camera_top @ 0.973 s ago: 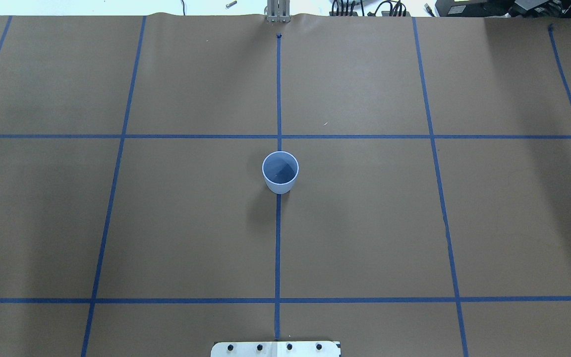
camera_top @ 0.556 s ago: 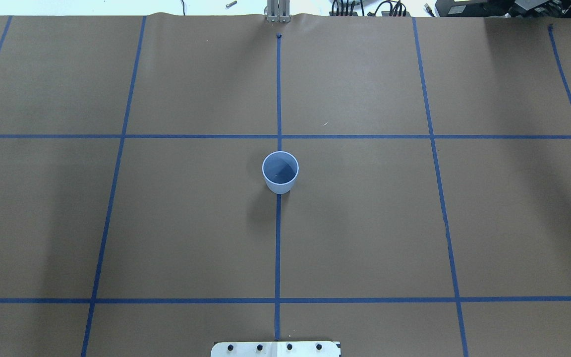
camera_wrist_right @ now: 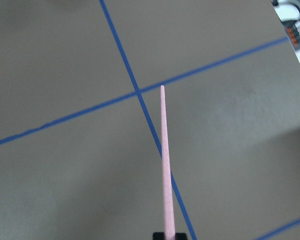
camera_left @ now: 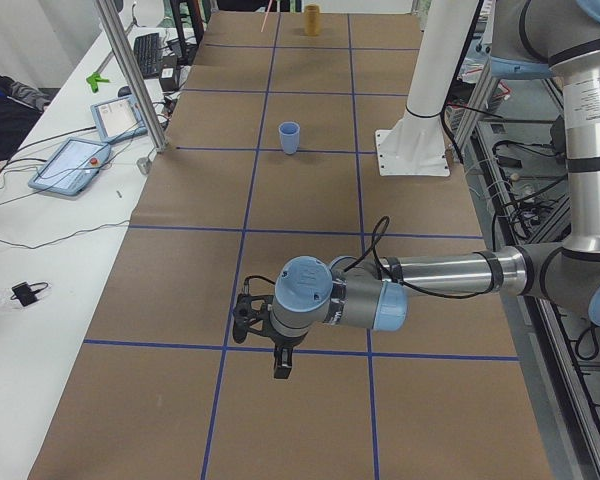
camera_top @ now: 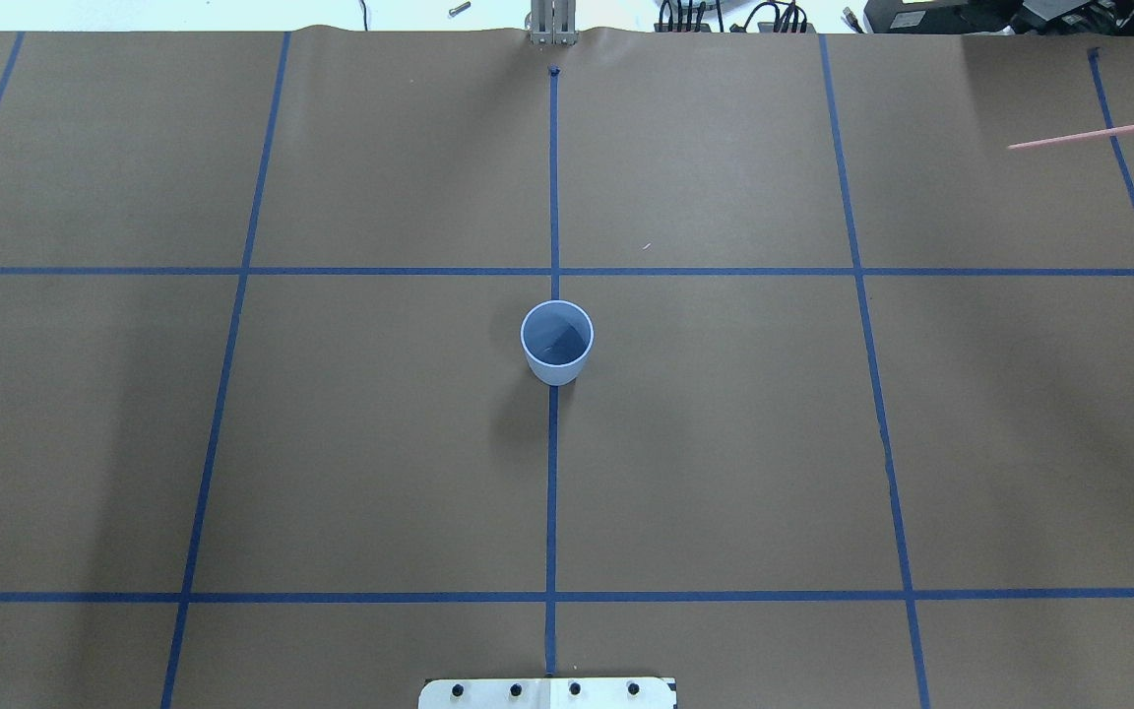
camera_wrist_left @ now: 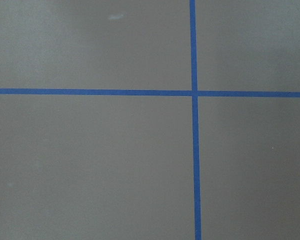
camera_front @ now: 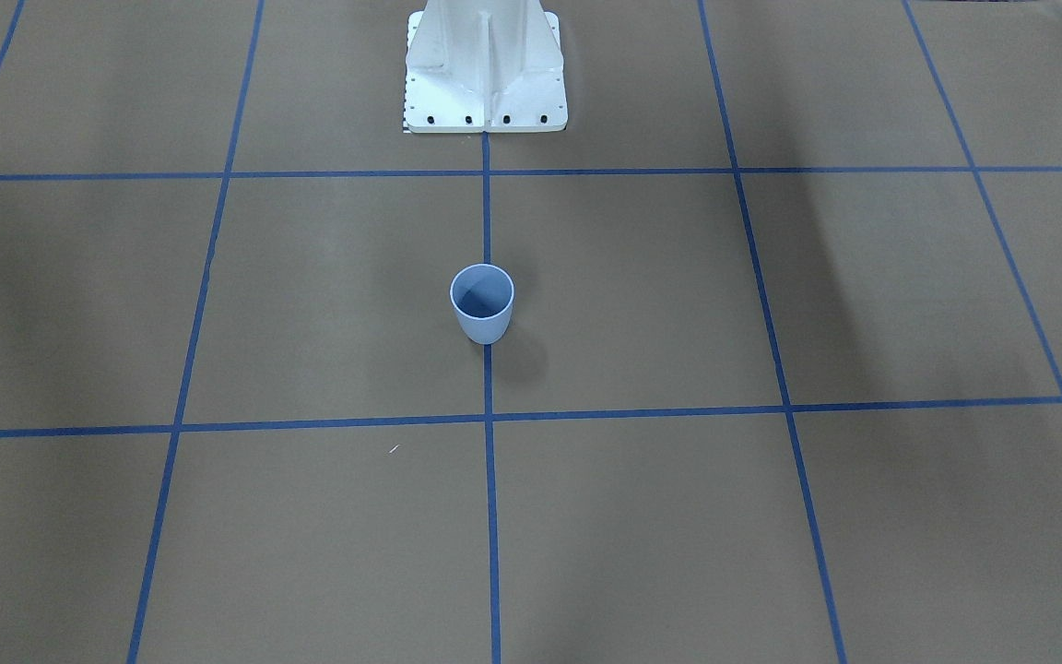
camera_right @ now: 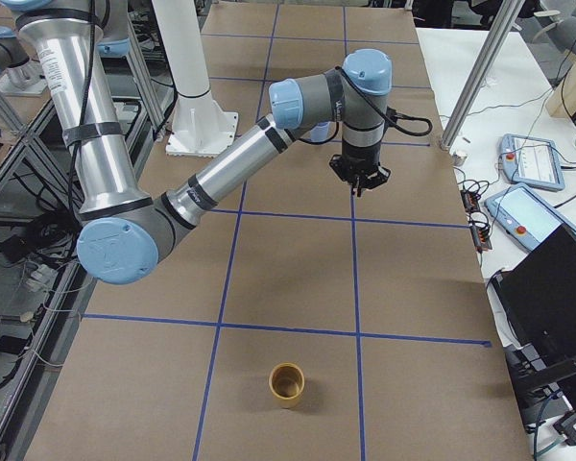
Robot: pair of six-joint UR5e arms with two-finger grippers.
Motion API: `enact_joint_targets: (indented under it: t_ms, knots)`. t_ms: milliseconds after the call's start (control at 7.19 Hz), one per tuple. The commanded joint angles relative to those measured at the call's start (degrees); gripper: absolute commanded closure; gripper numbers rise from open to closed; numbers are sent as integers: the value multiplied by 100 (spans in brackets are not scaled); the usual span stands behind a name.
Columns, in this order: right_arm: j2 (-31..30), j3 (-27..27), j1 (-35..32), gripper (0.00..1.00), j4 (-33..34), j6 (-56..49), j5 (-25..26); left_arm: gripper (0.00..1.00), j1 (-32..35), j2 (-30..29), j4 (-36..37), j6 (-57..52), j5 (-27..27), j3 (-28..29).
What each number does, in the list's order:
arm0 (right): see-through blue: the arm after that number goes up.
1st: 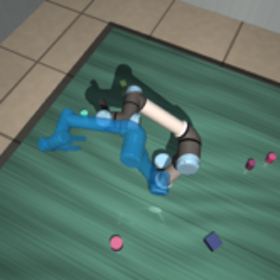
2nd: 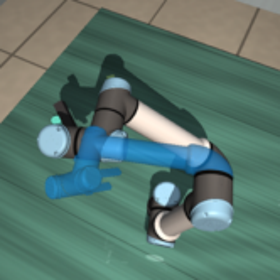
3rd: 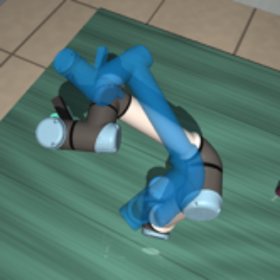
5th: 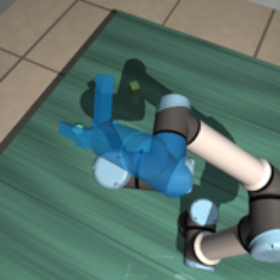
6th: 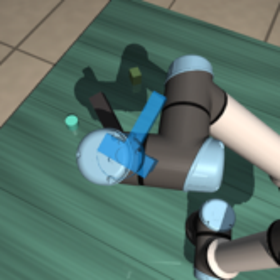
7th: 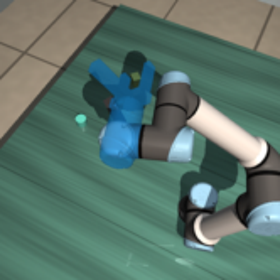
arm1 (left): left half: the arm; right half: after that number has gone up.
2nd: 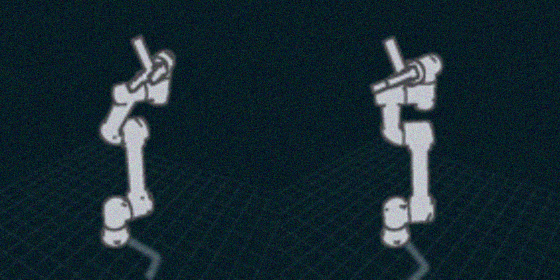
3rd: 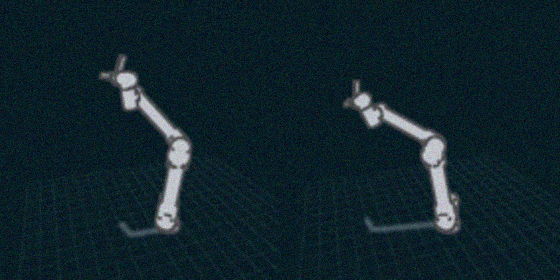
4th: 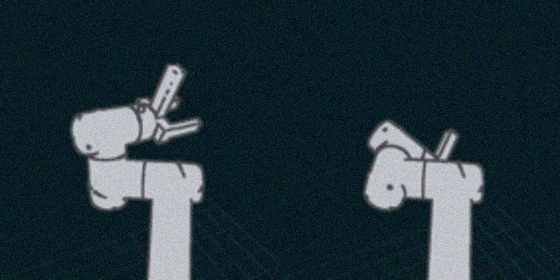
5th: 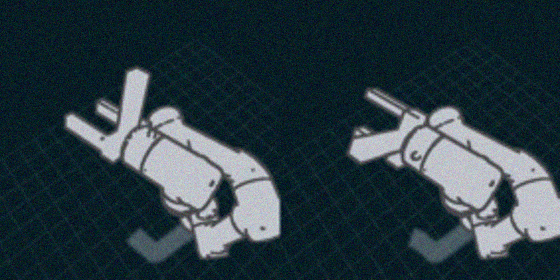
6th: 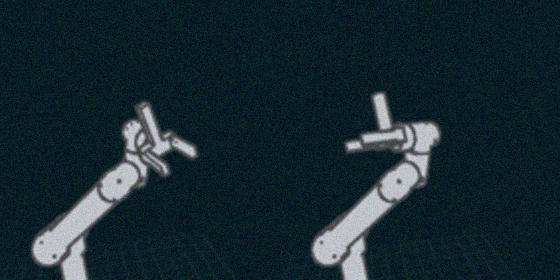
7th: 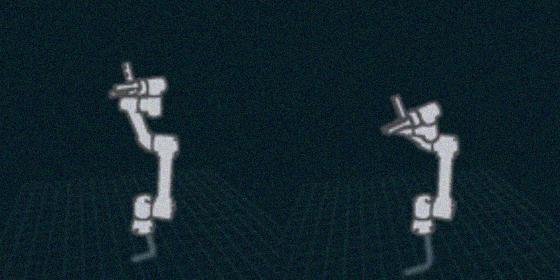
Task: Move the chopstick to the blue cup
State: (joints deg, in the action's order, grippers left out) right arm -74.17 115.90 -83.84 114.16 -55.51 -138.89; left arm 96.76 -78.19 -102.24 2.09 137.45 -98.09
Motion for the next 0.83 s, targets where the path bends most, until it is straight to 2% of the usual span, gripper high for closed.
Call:
enact_joint_targets:
  t_ms: [0,278,556,695]
  knots:
    - [479,55,962,100,-570,259,-139,1,1,102,-7,2,1,0]
    - [990,12,1447,100,-570,461,-103,1,1,181,-7,2,10,0]
    - [1263,3,1816,100,-579,1677,-85,1,1,234,2,2,19,18]
    - [1456,72,2132,100,-579,2101,254,1,1,261,2,2,80,27]
